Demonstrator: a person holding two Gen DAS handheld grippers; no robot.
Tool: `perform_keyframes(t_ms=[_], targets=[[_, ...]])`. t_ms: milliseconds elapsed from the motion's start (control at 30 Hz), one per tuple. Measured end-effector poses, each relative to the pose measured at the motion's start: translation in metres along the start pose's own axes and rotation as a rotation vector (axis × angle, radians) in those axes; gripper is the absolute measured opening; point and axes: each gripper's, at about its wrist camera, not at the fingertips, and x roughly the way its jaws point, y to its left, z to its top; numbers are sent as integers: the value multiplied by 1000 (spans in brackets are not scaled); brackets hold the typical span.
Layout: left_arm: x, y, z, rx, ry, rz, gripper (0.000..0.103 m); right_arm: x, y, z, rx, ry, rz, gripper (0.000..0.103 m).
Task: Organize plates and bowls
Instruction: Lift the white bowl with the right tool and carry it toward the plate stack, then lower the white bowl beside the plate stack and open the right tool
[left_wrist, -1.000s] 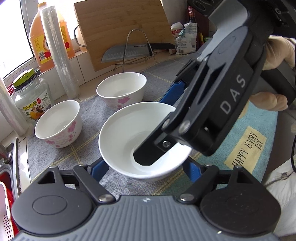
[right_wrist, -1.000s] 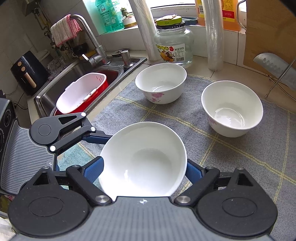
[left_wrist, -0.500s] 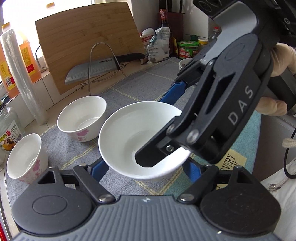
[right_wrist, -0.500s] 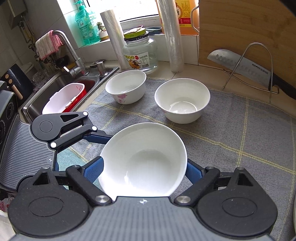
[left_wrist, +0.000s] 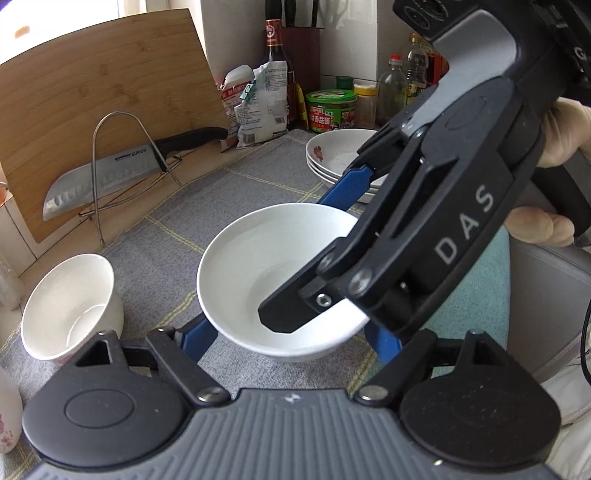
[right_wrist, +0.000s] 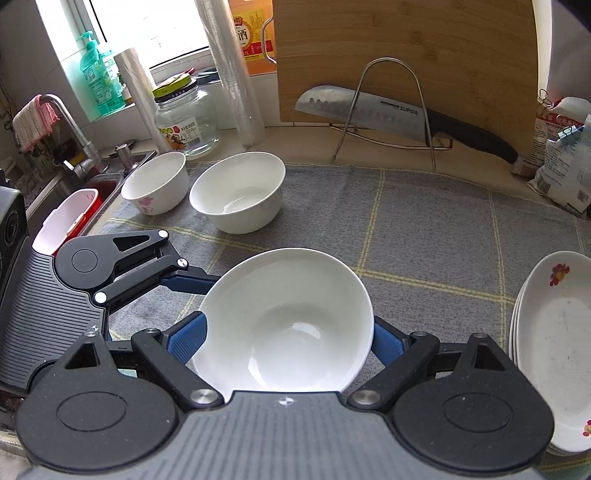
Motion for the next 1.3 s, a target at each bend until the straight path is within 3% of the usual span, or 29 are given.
perform_keyframes(t_ms=[567, 1300], targets=[[30, 4, 11, -13, 6, -2, 85, 13, -25, 3, -1, 2, -36, 96], [33, 6, 10, -28, 19, 9, 85, 22, -26, 3, 6, 1, -40, 96]])
